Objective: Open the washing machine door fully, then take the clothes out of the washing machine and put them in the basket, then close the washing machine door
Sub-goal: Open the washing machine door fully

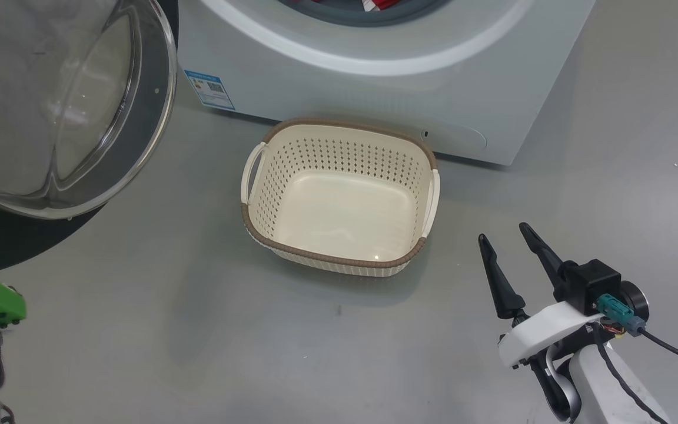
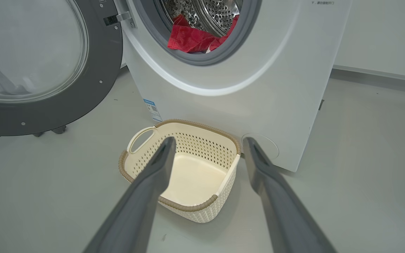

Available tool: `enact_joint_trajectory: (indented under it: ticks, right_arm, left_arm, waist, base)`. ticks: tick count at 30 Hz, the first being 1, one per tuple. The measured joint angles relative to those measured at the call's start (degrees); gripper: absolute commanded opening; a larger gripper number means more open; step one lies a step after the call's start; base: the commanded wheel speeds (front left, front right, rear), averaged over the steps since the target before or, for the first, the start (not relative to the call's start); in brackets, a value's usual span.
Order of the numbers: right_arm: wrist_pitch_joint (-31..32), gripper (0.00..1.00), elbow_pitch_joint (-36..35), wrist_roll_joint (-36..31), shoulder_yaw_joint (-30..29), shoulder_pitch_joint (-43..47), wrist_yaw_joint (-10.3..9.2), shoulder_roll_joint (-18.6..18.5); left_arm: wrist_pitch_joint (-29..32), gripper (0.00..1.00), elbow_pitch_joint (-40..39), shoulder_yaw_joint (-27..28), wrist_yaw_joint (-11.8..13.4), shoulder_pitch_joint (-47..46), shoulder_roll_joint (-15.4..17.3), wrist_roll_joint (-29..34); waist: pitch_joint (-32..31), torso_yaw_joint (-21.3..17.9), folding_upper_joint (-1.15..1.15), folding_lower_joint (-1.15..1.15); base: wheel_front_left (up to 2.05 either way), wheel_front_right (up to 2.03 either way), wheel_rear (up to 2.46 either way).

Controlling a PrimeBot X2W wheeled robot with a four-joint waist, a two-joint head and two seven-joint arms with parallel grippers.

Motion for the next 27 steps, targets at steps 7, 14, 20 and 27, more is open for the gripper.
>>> enact_joint_trajectory:
  ticks: [7,14,20,27]
  right_arm:
    - [-0.51,1.00,0.94,1.37,-0.45,0.02,0.03,1.21]
    - [-0.52,1.00,1.43,1.86,-0.62,0.10,0.04,1.51]
    - [-0.57,1.00,1.61,2.05,-0.86,0.41,0.04,1.81]
    - [-0.58,1.00,1.00,2.29,-0.93,0.48,0.03,2.21]
  left_arm:
    - [-0.18,0.00,-1.33,-3.63,-0.54,2.60,-1.72,2.64]
    - [-0.42,0.00,-3.26,-5.31,-1.03,5.57,-2.65,3.37]
    - [-0.71,0.00,-5.42,-6.90,-1.31,8.32,-3.79,4.49]
    - [-0.78,0.00,-8.38,-7.87,-1.40,12.06,-4.88,6.38]
  waist:
    - [-3.65,-1.25,0.00,0.00]
    - [-6.31,-3.24,0.00,0.00]
    - [-8.59,-5.92,0.00,0.00]
    - [-10.63,-9.63,0.00,0.00]
  base:
    - [0.00,0.00,0.00]
    - [0.00,0.00,0.00]
    - [0.00,0.00,0.00]
    - [0.00,0.00,0.00]
